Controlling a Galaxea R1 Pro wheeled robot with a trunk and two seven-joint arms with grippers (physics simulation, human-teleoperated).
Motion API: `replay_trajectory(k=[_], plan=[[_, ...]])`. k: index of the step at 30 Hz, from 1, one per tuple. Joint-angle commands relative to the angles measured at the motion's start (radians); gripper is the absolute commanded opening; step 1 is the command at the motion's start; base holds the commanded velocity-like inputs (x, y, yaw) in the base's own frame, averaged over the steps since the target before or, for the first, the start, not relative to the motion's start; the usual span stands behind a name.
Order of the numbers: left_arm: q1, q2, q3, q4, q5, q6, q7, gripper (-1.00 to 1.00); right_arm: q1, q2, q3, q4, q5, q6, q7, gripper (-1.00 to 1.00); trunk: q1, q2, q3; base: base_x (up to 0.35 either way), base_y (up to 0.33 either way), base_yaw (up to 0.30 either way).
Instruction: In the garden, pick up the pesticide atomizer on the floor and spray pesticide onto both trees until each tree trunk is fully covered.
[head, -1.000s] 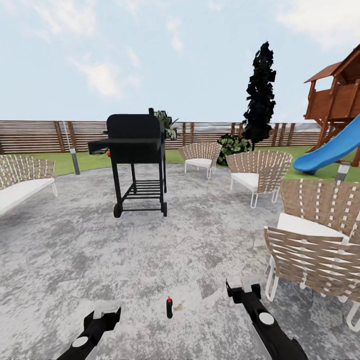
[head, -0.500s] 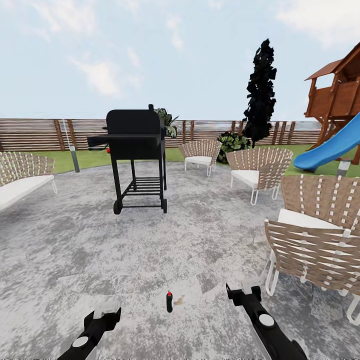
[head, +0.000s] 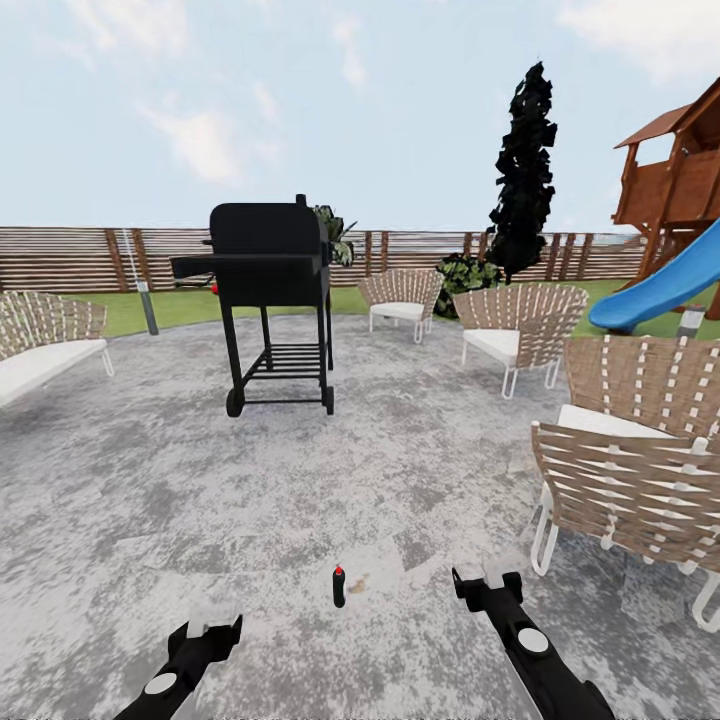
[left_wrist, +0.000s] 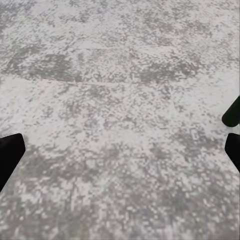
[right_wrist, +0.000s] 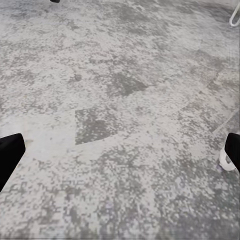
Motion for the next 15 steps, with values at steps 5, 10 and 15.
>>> replay_trajectory(k=[5,10,15], plan=[[0.0,-0.001,0.0,0.0,-0.002,0.0,0.0,1.0,0.0,0.0,0.0,0.0,0.0,0.0,0.0,1.0,0.0,0.0,-0.008,0.0,0.0,0.0],[0.0,-0.002,0.0,0.0,0.0,0.0,-0.001,1.0,0.0,0.0,0.0,0.0,0.0,0.0,0.0,1.0,0.0,0.0,-0.014,0.228,0.0,0.0],[0.0,-0.002,0.001,0.0,0.0,0.0,-0.001,1.0,0.0,0.0,0.0,0.0,0.0,0.0,0.0,1.0,0.0,0.0,-0.014,0.337,0.0,0.0]])
